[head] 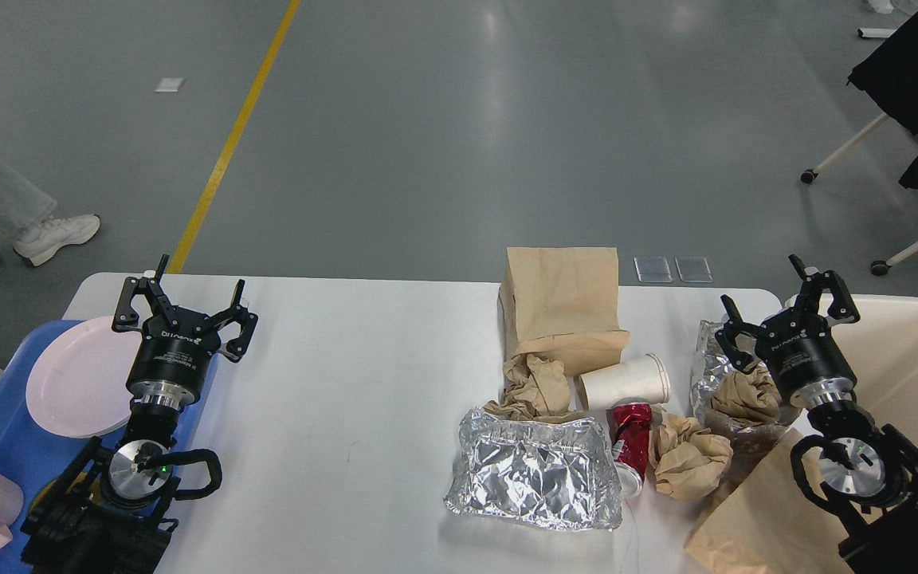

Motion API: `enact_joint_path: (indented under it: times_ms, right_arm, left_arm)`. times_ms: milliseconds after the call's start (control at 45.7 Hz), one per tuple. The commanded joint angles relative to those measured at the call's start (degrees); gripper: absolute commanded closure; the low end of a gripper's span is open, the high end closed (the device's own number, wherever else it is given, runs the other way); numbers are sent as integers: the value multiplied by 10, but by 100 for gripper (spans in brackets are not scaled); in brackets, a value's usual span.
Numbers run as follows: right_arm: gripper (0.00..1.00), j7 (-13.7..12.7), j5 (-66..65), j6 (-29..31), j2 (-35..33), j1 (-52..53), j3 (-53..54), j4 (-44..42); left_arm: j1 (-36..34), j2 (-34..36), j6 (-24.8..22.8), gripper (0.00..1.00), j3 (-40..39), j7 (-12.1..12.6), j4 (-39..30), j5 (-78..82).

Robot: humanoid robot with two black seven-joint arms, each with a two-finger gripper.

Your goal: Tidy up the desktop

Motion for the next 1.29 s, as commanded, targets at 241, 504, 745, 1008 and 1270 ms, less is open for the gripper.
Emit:
enact_joint_path:
  times_ms: [241,504,745,1008,1270]
  right_arm:
    - [0,2,1,7,3,-5,-6,3]
    - [0,2,1,8,4,-15,-6,3]
    - [0,2,0,9,4,-12,-24,4]
    - [0,2,0,8,1,-12,-57,6]
    - [0,2,0,2,-13,-13,-56,15]
  left_arm:
    - [0,0,0,4,0,0,-1,0]
    - [0,0,0,4,0,0,-1,0]
    - [0,0,0,3,0,0,-1,0]
    - [0,0,0,4,0,0,0,0]
    - [0,0,0,4,0,0,0,0]
